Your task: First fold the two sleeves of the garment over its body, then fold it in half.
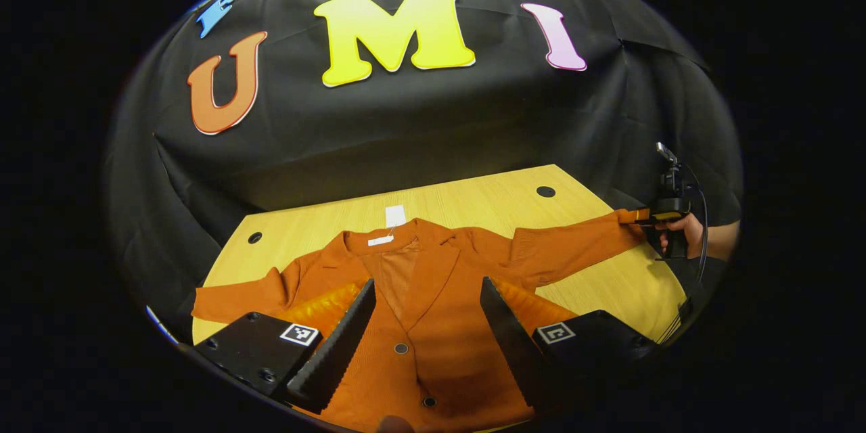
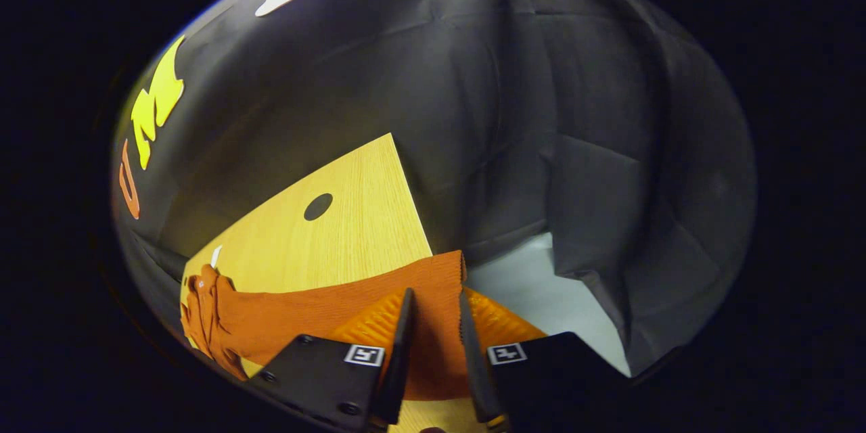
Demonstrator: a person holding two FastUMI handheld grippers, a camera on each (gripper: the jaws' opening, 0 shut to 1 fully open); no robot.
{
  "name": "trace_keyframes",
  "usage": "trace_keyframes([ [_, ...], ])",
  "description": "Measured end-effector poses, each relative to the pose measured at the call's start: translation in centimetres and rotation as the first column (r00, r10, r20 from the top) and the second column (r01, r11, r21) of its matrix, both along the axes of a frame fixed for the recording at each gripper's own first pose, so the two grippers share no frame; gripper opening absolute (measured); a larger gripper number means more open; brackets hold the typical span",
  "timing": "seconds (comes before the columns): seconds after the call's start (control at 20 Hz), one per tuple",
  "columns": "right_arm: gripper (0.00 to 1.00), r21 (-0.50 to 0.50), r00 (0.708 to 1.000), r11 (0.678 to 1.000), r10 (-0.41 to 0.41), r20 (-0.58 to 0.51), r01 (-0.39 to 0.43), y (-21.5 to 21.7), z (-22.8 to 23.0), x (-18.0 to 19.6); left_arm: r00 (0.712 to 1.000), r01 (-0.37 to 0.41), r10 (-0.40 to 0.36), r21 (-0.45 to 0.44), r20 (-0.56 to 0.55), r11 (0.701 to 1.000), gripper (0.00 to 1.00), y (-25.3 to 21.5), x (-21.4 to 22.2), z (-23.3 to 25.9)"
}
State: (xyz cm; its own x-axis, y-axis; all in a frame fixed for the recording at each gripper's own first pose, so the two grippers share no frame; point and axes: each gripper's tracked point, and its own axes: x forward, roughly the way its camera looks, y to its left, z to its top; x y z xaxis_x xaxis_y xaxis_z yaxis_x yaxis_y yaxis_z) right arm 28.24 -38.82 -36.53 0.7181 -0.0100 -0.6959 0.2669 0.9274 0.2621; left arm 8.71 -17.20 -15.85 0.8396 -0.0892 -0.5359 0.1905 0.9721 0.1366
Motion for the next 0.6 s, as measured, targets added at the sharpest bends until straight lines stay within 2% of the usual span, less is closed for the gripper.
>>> trace_keyframes([
  [0.05,0.32,-0.031,1.000,0.999,-0.014,-0.012,0.013,-0.1,0.0,0.1,1.000,-0.004,0.004,-0.004,0.001,1.000,1.00,0.1,0.0,-0.1],
  [0.15,0.05,-0.017,1.000,1.000,-0.019,-0.007,0.019,0.9,1.7,0.2,1.000,-0.010,0.010,-0.008,0.015,1.000,1.00,0.1,0.1,0.1],
  [0.25,0.02,-0.026,1.000,1.000,-0.007,-0.009,0.007,1.1,2.5,-0.3,0.999,-0.023,0.024,-0.018,0.027,1.000,1.00,0.1,0.2,0.1],
  [0.4,0.02,-0.018,0.999,1.000,-0.006,0.044,0.007,2.9,6.6,-0.6,0.998,-0.051,0.053,-0.049,0.046,0.998,1.00,0.2,0.5,0.4],
  [0.6,0.02,-0.043,0.996,0.999,0.033,0.087,-0.029,8.1,12.7,-1.6,0.992,-0.054,0.062,-0.073,0.112,0.996,1.00,0.6,1.1,1.1],
])
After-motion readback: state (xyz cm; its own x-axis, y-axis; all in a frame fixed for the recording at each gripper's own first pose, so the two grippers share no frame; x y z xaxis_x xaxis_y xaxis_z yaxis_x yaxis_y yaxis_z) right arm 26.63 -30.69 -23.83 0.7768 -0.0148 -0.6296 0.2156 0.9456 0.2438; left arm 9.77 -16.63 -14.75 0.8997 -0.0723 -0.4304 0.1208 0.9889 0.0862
